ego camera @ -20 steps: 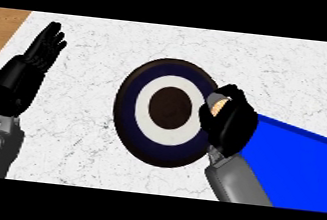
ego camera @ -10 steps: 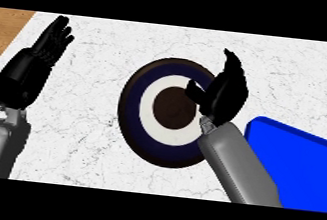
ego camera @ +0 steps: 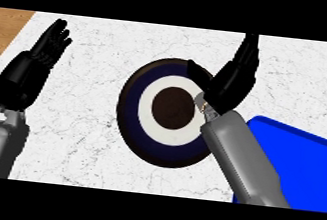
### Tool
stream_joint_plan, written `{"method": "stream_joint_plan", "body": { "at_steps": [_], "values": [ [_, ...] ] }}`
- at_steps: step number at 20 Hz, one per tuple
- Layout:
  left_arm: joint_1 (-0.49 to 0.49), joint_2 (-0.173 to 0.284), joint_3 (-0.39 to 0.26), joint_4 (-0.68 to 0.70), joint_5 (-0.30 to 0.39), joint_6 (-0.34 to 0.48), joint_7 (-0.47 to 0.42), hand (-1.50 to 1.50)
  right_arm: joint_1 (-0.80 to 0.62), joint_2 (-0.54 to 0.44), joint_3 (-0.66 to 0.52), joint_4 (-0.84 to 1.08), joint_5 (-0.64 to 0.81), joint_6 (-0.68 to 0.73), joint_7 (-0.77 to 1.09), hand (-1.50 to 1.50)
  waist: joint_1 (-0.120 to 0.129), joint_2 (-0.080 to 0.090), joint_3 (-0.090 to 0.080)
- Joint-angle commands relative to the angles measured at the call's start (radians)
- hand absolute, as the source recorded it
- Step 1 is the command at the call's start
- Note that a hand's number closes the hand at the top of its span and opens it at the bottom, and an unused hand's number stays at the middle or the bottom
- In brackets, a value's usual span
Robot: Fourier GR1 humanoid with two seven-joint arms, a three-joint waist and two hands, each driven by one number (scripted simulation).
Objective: Pick the cupcake from the tray and place it in the plate
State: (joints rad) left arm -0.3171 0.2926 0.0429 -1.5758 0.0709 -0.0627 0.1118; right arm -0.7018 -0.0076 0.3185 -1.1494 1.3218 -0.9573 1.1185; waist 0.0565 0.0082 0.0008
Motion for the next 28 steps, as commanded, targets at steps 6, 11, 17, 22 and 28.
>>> {"method": "stream_joint_plan", "body": {
  "at_steps": [6, 11, 17, 22, 28],
  "values": [
    [0.022, 0.008, 0.027, -0.004, 0.007, 0.007, 0.014, 0.00, 0.201, 0.007, 0.039, -0.208, 0.069, -0.288, 0.194, -1.50, -0.049, -0.022, 0.000],
    [0.089, 0.014, 0.031, -0.035, -0.008, 0.006, -0.019, 0.00, 0.446, 0.007, 0.095, -0.385, 0.139, -0.364, 0.165, -1.50, -0.066, -0.024, -0.001],
    [0.093, 0.005, 0.048, -0.029, -0.004, 0.015, -0.029, 0.00, 0.810, 0.008, 0.271, -0.662, 0.269, -0.375, 0.123, -1.50, -0.094, -0.022, -0.002],
    [0.089, -0.006, 0.038, -0.074, -0.013, 0.033, 0.023, 0.00, 1.121, 0.008, 0.415, -0.808, 0.400, -0.433, 0.074, -1.50, -0.089, -0.019, -0.001],
    [0.090, 0.034, 0.072, -0.058, -0.004, -0.005, 0.010, 0.00, 1.386, 0.008, 0.548, -0.822, 0.514, -0.537, -0.002, -1.50, -0.090, -0.019, 0.000]
  ]
}}
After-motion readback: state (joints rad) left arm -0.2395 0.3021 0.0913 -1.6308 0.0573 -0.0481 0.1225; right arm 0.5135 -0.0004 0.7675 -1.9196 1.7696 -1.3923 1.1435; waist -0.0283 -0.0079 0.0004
